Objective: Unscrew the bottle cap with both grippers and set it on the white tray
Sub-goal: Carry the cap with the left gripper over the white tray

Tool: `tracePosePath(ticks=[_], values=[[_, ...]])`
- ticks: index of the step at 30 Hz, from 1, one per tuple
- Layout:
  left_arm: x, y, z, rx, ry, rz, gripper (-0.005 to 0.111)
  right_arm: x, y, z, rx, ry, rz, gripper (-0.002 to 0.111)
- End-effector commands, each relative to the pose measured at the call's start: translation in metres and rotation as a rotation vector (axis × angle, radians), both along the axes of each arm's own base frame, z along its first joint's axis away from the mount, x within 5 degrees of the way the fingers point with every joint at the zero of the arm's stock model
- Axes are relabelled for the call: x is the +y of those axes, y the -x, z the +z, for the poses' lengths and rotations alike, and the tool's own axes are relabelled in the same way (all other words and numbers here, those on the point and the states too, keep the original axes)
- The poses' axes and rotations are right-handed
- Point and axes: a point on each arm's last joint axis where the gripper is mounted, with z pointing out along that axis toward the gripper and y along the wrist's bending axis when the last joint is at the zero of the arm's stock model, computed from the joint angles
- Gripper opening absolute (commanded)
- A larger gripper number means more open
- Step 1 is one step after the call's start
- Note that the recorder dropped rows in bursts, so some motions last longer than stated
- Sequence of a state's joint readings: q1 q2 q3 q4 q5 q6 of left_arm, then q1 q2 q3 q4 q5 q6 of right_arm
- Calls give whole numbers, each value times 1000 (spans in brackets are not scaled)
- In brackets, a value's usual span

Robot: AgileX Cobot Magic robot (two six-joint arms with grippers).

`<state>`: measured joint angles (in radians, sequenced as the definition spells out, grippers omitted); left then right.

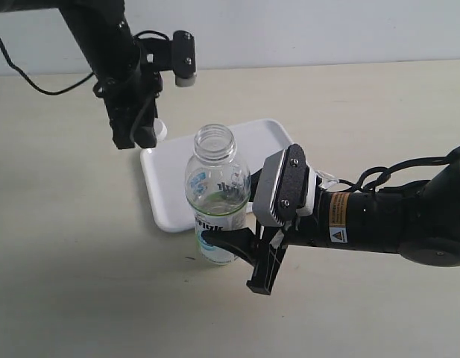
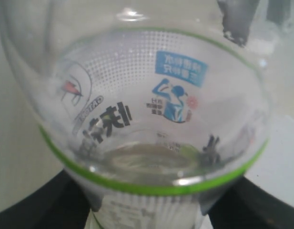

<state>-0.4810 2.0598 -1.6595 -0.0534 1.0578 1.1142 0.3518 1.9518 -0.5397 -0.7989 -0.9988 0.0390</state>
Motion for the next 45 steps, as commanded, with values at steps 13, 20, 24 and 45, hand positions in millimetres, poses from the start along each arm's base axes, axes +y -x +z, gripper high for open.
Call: tracePosePath(ticks=[13, 20, 24, 45], values=[[-42, -18, -42, -22, 124, -199, 0, -3, 0, -4, 15, 44, -11, 0], [-63, -21, -55, -21, 101, -252, 0, -3, 0, -4, 15, 44, -11, 0], [-66, -24, -70, 1, 92, -253, 0, -3, 0, -4, 15, 44, -11, 0], [-68, -27, -91, 9, 86, -241, 42, -3, -1, -4, 14, 41, -20, 0]])
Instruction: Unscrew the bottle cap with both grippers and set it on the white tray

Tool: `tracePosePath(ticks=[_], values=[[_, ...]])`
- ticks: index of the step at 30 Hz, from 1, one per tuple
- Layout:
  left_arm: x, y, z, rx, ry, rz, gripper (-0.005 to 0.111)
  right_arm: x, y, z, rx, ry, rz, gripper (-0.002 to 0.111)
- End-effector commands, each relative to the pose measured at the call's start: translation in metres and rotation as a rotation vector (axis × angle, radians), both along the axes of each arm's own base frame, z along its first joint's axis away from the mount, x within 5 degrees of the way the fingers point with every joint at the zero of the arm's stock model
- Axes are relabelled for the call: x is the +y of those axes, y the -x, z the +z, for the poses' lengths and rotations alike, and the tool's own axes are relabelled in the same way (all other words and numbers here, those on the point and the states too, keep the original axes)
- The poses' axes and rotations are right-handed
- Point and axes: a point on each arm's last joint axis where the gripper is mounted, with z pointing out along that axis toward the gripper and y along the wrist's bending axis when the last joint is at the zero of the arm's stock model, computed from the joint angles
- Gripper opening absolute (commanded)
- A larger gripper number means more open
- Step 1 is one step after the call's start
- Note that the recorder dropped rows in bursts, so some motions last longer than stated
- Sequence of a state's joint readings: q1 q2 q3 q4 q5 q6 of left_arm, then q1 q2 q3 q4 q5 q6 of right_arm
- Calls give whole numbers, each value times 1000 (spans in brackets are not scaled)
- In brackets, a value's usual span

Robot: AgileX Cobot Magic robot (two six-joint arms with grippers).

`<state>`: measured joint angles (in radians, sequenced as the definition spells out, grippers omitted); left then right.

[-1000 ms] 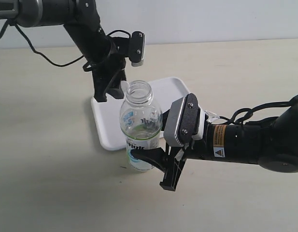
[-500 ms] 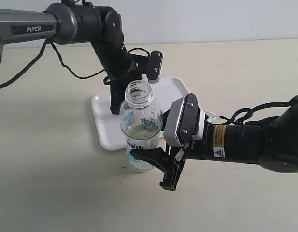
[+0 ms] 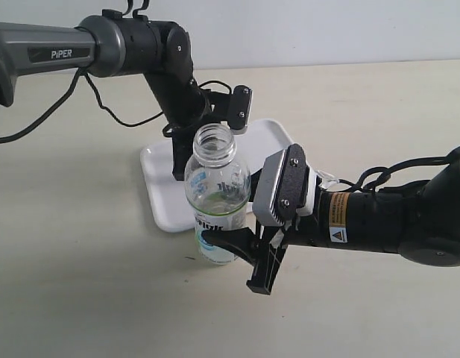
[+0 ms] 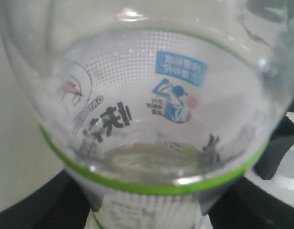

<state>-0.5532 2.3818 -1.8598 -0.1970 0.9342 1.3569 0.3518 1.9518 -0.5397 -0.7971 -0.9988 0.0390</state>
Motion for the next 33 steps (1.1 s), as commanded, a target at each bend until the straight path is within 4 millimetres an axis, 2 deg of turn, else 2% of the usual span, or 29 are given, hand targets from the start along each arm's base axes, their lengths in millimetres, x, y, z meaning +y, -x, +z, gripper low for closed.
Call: tracePosePath(ticks=[1, 2, 5, 9, 14, 27, 33], values=[[-4, 0, 2, -9, 10, 4, 52, -3, -1, -4, 14, 41, -18, 0], [-4, 0, 2, -15, 17, 14, 60, -3, -1, -4, 14, 41, -18, 0], [-6, -5, 3, -43, 49, 86, 68, -3, -1, -4, 13, 42, -17, 0], [-6, -6, 3, -53, 55, 91, 71, -3, -1, -4, 13, 42, -17, 0], [-5, -5, 16, -71, 52, 81, 70, -3, -1, -4, 13, 42, -17, 0], [5, 12, 80, -55, 49, 55, 70, -3, -1, -4, 16, 42, -19, 0], [19, 19, 113, -97, -23, 107, 70, -5, -5, -2, 71, -2, -96, 0]])
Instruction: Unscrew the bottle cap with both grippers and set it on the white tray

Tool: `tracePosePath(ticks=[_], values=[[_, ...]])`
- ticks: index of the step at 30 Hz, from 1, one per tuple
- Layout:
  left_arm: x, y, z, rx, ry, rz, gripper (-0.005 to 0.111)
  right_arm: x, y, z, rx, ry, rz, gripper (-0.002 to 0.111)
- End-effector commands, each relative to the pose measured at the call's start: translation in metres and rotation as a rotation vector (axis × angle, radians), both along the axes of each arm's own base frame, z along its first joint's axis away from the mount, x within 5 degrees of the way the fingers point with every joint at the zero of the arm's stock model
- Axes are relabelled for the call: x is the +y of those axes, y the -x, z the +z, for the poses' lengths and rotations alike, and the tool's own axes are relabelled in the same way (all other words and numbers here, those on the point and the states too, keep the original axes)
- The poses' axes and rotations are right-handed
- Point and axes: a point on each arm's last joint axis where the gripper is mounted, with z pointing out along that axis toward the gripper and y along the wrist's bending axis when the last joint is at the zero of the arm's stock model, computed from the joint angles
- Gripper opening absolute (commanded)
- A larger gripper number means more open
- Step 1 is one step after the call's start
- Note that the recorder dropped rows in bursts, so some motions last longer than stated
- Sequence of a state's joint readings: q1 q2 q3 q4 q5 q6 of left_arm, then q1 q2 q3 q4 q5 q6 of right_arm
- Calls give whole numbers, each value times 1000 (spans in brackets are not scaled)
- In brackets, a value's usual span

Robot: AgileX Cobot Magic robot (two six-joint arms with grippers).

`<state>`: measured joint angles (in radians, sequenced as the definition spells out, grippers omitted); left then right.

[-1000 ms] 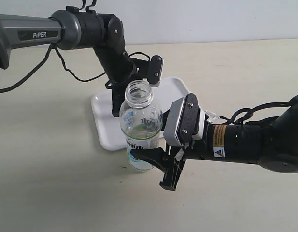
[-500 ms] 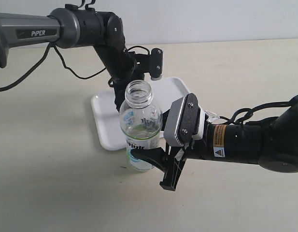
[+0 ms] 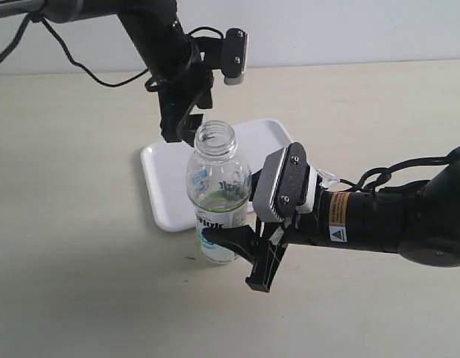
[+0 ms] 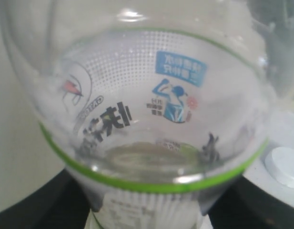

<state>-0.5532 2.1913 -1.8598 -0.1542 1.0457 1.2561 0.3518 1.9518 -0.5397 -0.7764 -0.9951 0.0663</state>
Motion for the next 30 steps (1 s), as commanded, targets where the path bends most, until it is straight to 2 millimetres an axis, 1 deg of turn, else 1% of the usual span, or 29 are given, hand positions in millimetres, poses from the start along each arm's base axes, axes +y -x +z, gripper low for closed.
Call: tracePosePath(ticks=[1, 5, 9, 12, 17, 21, 23, 25, 26, 27, 28, 29, 30], values=[[11, 6, 29, -47, -66, 63, 70, -4, -3, -1, 51, 12, -70, 0], [26, 8, 49, -95, -138, 186, 70, -6, -4, 11, 95, 1, -121, 0], [37, 14, 71, -124, -158, 307, 70, -10, -4, 21, 135, 8, -171, 0], [42, 19, 84, -130, -161, 350, 70, -11, -4, 22, 156, 7, -190, 0], [46, 26, 103, -160, -126, 373, 70, -11, -4, 22, 166, 6, -191, 0], [48, 29, 112, -168, -96, 421, 70, -11, -4, 22, 166, 6, -191, 0], [49, 30, 114, -166, -84, 449, 70, -11, -4, 22, 167, -1, -196, 3], [49, 30, 114, -164, -79, 465, 70, -10, -4, 22, 166, 1, -192, 15], [49, 30, 114, -164, -79, 465, 70, -11, -4, 21, 169, 9, -190, 29], [49, 30, 114, -164, -79, 465, 70, -11, -4, 21, 169, 10, -190, 37], [49, 30, 114, -164, -79, 465, 70, -11, -4, 21, 170, 11, -191, 52], [49, 30, 114, -164, -79, 465, 70, -11, -4, 21, 170, 11, -191, 59], [49, 30, 114, -164, -79, 465, 70, -11, -4, 21, 170, 10, -193, 71]])
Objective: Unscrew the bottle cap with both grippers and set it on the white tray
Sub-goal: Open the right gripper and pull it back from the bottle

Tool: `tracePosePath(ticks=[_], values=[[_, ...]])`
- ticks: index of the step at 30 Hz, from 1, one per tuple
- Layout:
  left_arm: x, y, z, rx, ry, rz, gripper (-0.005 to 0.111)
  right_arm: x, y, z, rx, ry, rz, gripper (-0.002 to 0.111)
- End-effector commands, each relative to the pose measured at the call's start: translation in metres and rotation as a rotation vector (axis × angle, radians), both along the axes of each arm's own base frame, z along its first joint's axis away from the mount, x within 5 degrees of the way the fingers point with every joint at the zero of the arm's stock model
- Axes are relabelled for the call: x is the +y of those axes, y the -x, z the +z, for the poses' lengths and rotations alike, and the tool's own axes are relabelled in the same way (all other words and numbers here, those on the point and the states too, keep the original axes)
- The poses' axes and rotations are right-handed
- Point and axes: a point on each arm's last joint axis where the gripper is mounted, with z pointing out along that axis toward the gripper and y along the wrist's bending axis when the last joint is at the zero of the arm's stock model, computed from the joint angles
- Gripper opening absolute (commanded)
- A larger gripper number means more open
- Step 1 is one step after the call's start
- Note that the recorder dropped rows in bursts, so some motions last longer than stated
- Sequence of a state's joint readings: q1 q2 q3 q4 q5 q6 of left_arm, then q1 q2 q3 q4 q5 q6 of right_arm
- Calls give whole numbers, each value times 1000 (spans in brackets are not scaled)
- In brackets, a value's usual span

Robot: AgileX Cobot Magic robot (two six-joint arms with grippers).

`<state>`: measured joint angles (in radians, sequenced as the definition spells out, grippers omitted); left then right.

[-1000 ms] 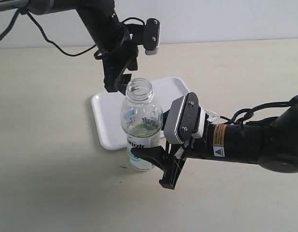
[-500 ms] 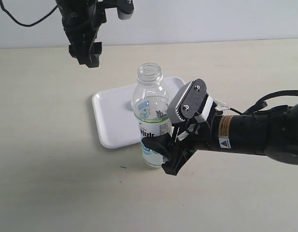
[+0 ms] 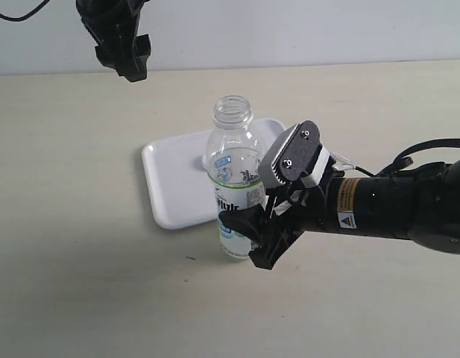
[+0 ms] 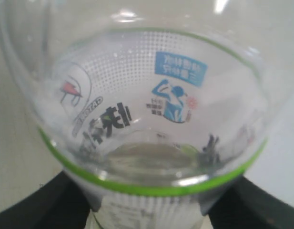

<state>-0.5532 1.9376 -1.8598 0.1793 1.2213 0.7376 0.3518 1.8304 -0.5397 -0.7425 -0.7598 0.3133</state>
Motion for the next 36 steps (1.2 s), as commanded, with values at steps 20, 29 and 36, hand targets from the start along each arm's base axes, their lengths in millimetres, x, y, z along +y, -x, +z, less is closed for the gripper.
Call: tracePosePath(ticks=[20, 29, 36], values=[[3, 0, 6, -41, -35, 9, 70, -16, 13, 49, -56, 81, -89, 87], [3, 0, 6, -42, -36, 9, 70, -16, 26, 67, -32, 74, -25, 87], [3, 0, 6, -40, -23, 35, 70, -21, 36, 79, -42, 75, -42, 87]])
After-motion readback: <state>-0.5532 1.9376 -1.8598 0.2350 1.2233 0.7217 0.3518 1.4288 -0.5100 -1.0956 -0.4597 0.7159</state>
